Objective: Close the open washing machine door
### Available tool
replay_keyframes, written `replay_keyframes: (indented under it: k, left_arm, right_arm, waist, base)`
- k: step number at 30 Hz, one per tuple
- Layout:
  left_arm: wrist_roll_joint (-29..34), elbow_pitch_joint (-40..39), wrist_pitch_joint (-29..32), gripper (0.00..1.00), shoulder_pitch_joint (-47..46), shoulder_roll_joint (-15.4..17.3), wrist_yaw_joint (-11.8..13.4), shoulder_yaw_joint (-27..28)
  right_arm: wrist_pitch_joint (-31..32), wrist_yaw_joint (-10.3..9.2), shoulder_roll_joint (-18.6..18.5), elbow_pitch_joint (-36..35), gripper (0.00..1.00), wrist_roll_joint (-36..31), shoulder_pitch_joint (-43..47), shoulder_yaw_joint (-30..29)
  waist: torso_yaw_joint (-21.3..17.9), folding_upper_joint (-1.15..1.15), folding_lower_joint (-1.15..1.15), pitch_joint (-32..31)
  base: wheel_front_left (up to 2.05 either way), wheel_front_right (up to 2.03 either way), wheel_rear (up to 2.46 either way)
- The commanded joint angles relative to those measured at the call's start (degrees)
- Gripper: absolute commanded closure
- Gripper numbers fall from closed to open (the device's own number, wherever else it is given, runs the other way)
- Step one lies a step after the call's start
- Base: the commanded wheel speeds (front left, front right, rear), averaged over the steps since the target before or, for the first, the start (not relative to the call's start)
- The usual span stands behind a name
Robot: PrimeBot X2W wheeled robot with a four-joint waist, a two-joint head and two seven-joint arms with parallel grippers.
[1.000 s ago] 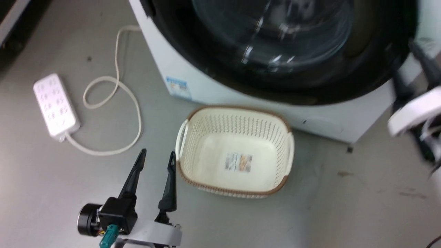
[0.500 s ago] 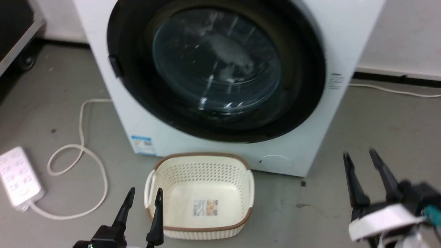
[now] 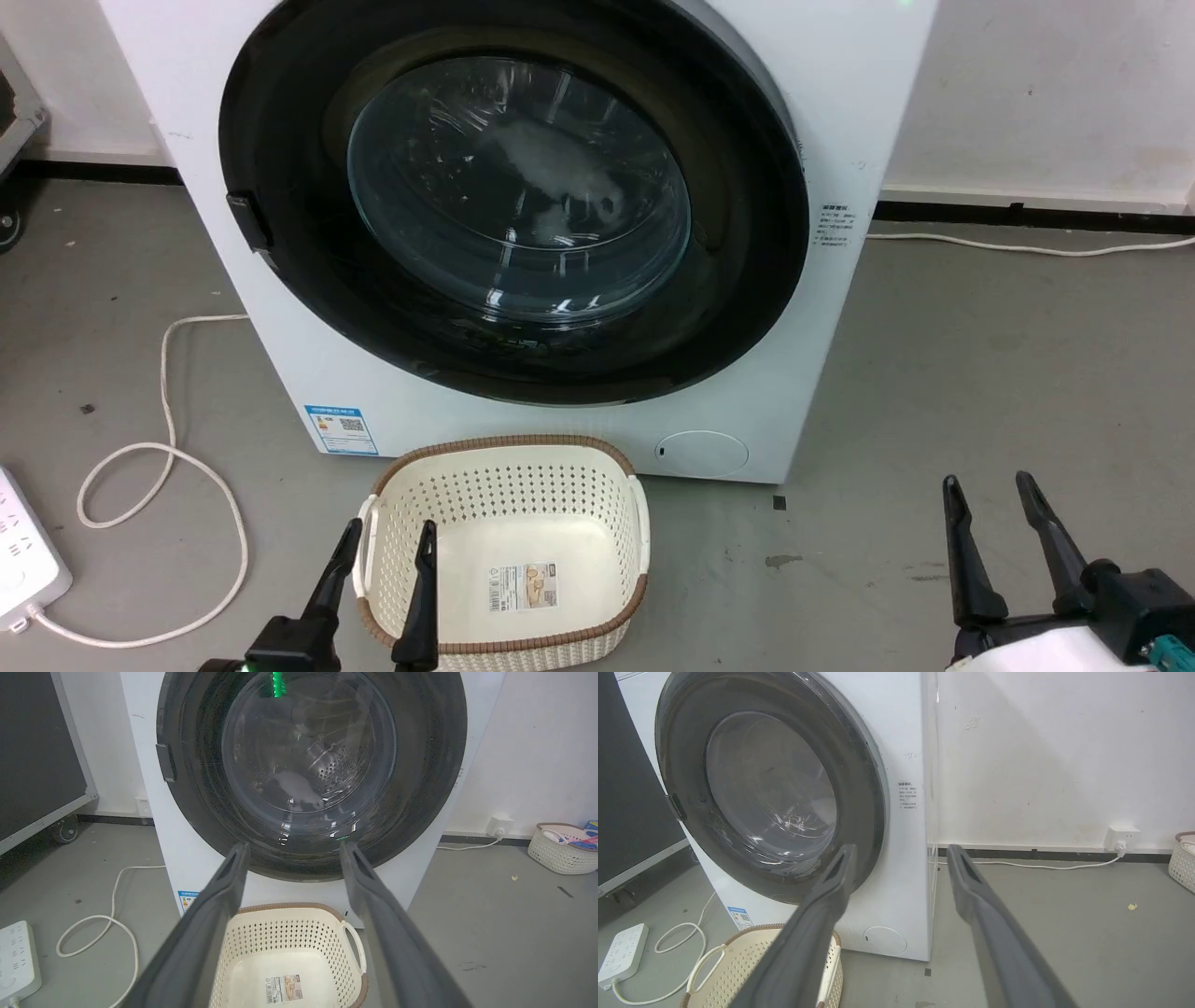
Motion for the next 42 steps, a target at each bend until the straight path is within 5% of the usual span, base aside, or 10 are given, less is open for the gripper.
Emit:
replay_keyframes:
  k: [1, 2, 42]
  left_arm:
    - [0.51, 0.12, -0.25, 0.00, 0.11, 0.04, -0.34, -0.11]
    - [0.25, 0.13, 0.00, 1.00, 0.00, 0.00, -0.04, -0.13]
    - [2.06, -1.01, 4.17, 1.00, -1.59, -0.02, 0.98, 0.82]
  right_arm:
    - [-0.26, -0.04, 0.38, -0.09, 0.00, 0.06, 1.22, 0.06]
    - [0.00, 0.00, 0.02, 0.06, 1.00, -0.03, 0.27, 0.11]
    - [4.13, -0.01, 0.14, -1.18, 1.00, -2.34, -0.52, 0.86]
  waist:
    - [0.04, 0.00, 0.00, -0.01]
    - [0.03, 0.00, 0.00, -0.01]
    - [0.07, 0.00, 0.00, 0.34]
  base:
    - [0.00, 0.00, 0.00]
    - [0.00, 0.00, 0.00]
    - [0.00, 0.00, 0.00]
